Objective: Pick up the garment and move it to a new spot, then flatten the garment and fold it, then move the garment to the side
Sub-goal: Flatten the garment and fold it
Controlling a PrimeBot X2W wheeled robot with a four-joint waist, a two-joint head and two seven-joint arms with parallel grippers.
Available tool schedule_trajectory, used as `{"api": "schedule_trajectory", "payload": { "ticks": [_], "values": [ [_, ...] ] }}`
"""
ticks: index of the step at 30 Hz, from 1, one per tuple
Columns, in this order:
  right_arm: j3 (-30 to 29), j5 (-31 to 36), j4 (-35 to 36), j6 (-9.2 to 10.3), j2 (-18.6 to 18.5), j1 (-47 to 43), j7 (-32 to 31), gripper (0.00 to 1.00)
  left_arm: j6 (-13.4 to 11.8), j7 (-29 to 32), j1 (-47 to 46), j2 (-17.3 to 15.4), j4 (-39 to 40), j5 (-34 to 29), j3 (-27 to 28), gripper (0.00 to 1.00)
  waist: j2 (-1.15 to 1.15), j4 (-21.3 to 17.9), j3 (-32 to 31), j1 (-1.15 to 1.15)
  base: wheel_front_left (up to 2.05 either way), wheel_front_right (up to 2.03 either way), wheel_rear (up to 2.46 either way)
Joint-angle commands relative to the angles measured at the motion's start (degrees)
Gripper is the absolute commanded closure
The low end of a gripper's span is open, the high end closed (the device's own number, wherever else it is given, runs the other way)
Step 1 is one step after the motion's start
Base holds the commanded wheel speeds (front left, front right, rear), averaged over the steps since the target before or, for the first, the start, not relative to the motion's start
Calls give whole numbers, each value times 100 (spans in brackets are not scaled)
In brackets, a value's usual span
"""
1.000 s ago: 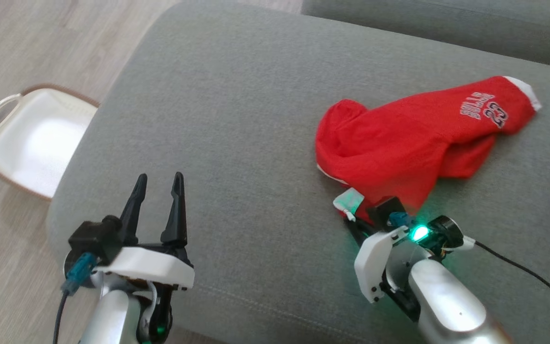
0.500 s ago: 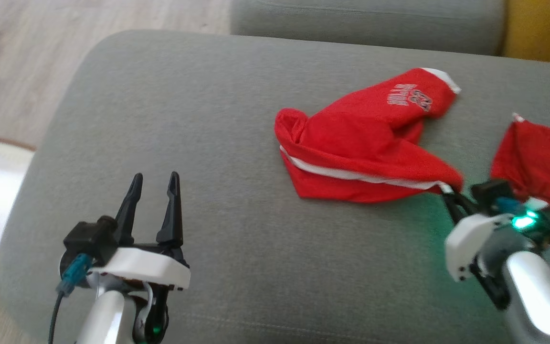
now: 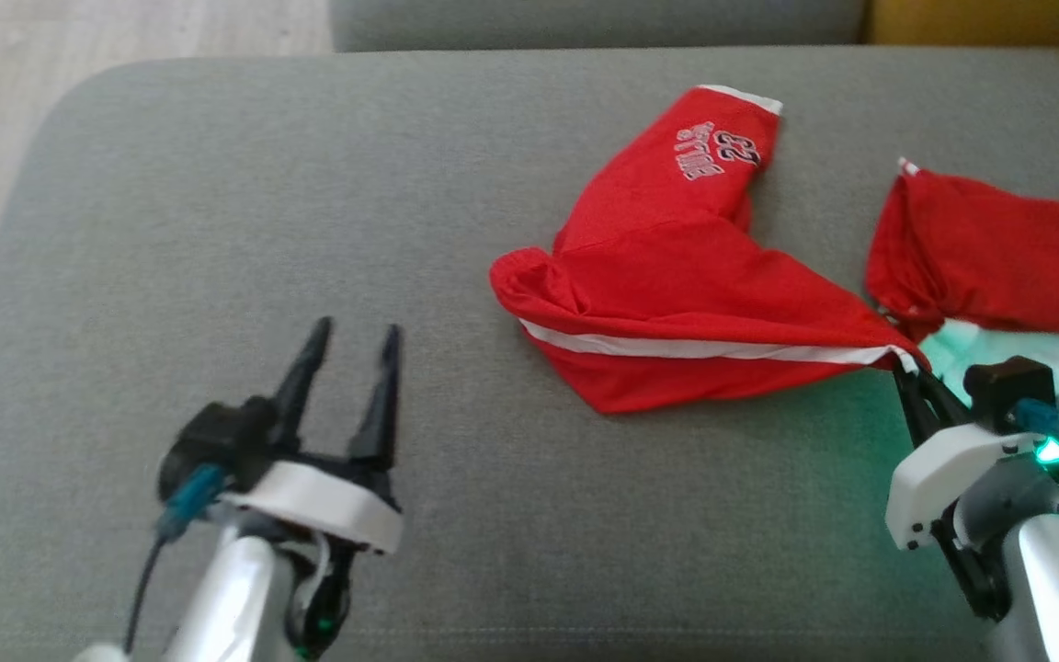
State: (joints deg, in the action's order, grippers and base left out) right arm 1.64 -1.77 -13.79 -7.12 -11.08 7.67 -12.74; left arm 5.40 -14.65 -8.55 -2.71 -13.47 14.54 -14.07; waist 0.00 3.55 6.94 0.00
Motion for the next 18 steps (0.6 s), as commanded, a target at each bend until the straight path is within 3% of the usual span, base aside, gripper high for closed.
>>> {"api": "schedule_trajectory", "payload": {
  "ticks": [1, 7, 18],
  "values": [
    [-14, 90, 241, -36, 11, 79, -11, 100, 86, -35, -353, -19, 61, -46, 3, 0, 0, -147, 119, 0, 0, 0, 0],
    [-738, 635, 323, -36, 342, 262, 67, 100, 200, -35, -785, -164, -419, 18, -746, 0, 0, -389, 295, 0, 0, 0, 0],
    [-842, 885, 255, -36, 600, 491, 140, 100, 208, -35, -1587, -682, -1195, 411, -2264, 0, 0, -624, 505, 0, 0, 0, 0]
  ]
}}
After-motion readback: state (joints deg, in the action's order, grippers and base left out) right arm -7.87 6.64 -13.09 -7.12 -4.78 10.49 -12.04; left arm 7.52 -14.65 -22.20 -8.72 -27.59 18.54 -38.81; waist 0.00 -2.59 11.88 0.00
